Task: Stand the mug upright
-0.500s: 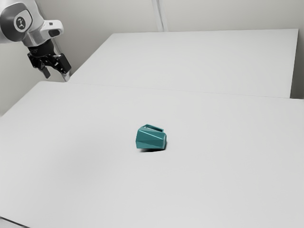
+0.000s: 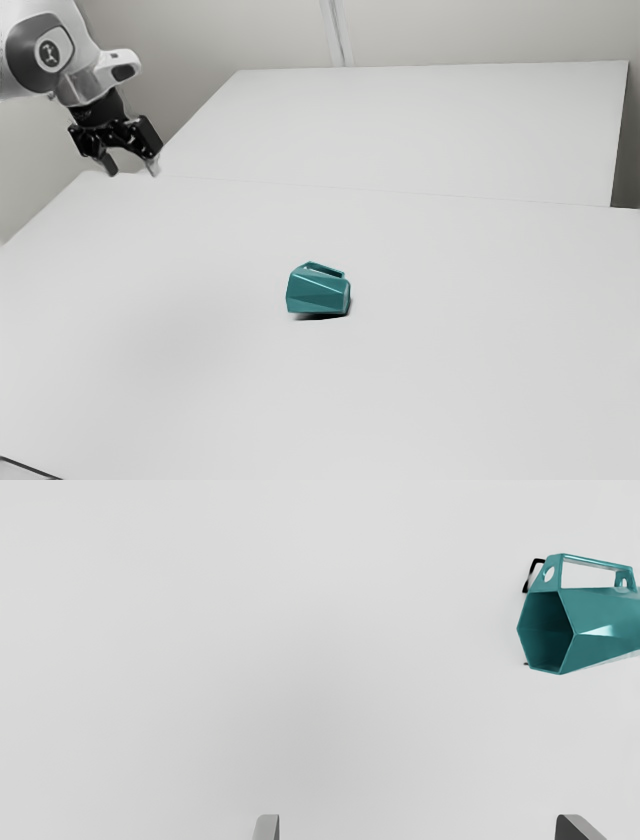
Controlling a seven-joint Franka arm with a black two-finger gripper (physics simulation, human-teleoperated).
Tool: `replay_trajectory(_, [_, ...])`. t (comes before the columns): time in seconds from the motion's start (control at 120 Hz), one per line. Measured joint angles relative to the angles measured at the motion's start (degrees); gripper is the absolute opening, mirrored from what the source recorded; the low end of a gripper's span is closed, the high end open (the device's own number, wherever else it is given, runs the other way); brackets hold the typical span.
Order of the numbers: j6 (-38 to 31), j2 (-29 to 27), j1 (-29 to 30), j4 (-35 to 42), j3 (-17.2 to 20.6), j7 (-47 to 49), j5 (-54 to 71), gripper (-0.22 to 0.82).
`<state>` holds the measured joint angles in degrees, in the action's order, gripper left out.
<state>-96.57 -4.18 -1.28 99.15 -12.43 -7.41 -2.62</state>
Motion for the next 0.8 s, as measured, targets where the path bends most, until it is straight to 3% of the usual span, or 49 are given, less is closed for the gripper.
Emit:
replay_trajectory(0.258, [-4.81,7.68,2.74,4.04,-0.05,0.06,-18.65,0.60])
replay_trajectory(0.525, [-9.15,18.00,3.30,5.15,-0.05,-6.62,-33.48,0.60])
replay_trajectory(0.8, [-12.35,21.88,1.83,8.26,0.07,-14.58,-43.63,0.60])
